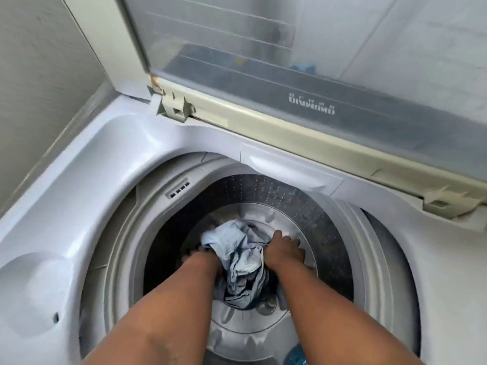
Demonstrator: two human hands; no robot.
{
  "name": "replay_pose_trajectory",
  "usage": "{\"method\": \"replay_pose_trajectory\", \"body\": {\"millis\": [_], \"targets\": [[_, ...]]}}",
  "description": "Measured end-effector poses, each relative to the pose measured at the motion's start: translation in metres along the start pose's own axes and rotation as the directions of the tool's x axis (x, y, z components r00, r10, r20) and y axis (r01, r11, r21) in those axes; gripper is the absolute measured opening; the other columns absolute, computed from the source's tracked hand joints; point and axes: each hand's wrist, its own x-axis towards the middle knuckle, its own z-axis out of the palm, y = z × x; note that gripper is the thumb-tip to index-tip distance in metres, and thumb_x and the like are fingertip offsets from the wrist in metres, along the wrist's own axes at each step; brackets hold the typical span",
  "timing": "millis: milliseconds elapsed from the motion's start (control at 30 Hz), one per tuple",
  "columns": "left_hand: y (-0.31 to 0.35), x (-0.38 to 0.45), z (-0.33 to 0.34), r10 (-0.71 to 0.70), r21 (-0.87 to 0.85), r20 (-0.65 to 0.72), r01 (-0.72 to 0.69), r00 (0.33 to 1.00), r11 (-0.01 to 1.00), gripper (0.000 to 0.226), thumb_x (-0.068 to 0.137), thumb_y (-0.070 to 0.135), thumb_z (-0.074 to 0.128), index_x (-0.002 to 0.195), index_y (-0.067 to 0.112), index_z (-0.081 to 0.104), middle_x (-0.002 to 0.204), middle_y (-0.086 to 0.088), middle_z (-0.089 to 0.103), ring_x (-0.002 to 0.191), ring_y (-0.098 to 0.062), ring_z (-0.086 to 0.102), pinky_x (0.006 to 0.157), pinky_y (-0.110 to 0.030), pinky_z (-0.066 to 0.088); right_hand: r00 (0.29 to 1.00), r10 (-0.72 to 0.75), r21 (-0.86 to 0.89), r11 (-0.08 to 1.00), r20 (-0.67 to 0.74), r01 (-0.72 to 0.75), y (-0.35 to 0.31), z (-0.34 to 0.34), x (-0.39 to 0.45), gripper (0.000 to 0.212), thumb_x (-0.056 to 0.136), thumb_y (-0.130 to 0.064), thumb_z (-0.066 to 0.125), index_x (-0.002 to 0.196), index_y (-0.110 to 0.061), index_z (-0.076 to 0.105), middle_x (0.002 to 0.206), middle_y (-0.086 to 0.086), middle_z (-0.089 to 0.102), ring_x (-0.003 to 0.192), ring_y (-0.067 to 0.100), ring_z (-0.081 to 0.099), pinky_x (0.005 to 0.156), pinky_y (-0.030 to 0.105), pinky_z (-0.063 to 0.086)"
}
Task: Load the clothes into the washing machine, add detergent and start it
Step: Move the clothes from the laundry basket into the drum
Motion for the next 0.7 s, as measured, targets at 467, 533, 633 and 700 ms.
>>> {"method": "replay_pose_trajectory", "body": {"millis": [467, 533, 633, 700], "targets": [[0.013, -0.124, -0.028, 0.161, 0.207, -0.366, -0.089, 0.916, 0.974, 0.092, 0.090, 0.065, 0.038, 0.151, 0.020, -0.013, 0.160, -0.008, -0.012, 0.147, -0.033, -0.005, 0.115, -0.057, -0.006, 0.976, -0.183, -0.151, 0.975, -0.118, 0.165, 0.001, -0.048, -0.087, 0.070, 0.089, -0.045, 0.047, 0.148, -0.014, 0.023, 0.152, 0.019, 0.031, 0.142, 0.037, 0.020, 0.115, 0.050, 0.018], [0.014, -0.151, -0.031, 0.226, 0.253, -0.434, -0.123, 0.872, 0.960, 0.093, 0.089, 0.067, 0.038, 0.151, 0.020, -0.012, 0.160, -0.008, -0.011, 0.147, -0.033, -0.006, 0.115, -0.056, -0.007, 0.961, -0.218, -0.148, 0.970, -0.171, 0.194, 0.004, -0.064, -0.113, 0.074, 0.088, -0.050, 0.050, 0.148, -0.015, 0.023, 0.152, 0.017, 0.032, 0.142, 0.036, 0.022, 0.115, 0.049, 0.021], [0.015, -0.200, -0.030, 0.321, 0.283, -0.521, -0.194, 0.791, 0.939, 0.094, 0.087, 0.069, 0.037, 0.152, 0.022, -0.012, 0.161, -0.006, -0.009, 0.147, -0.031, -0.005, 0.115, -0.054, -0.008, 0.928, -0.268, -0.114, 0.962, -0.259, 0.246, 0.015, -0.093, -0.162, 0.082, 0.086, -0.058, 0.051, 0.150, -0.015, 0.021, 0.154, 0.016, 0.029, 0.144, 0.035, 0.020, 0.116, 0.048, 0.019], [0.016, -0.232, -0.033, 0.354, 0.298, -0.555, -0.218, 0.752, 0.930, 0.095, 0.086, 0.071, 0.035, 0.151, 0.022, -0.013, 0.160, -0.006, -0.010, 0.147, -0.031, -0.006, 0.115, -0.053, -0.009, 0.908, -0.289, -0.100, 0.957, -0.302, 0.271, 0.025, -0.113, -0.194, 0.090, 0.084, -0.062, 0.052, 0.152, -0.017, 0.015, 0.156, 0.016, 0.026, 0.145, 0.036, 0.016, 0.117, 0.048, 0.017]]}}
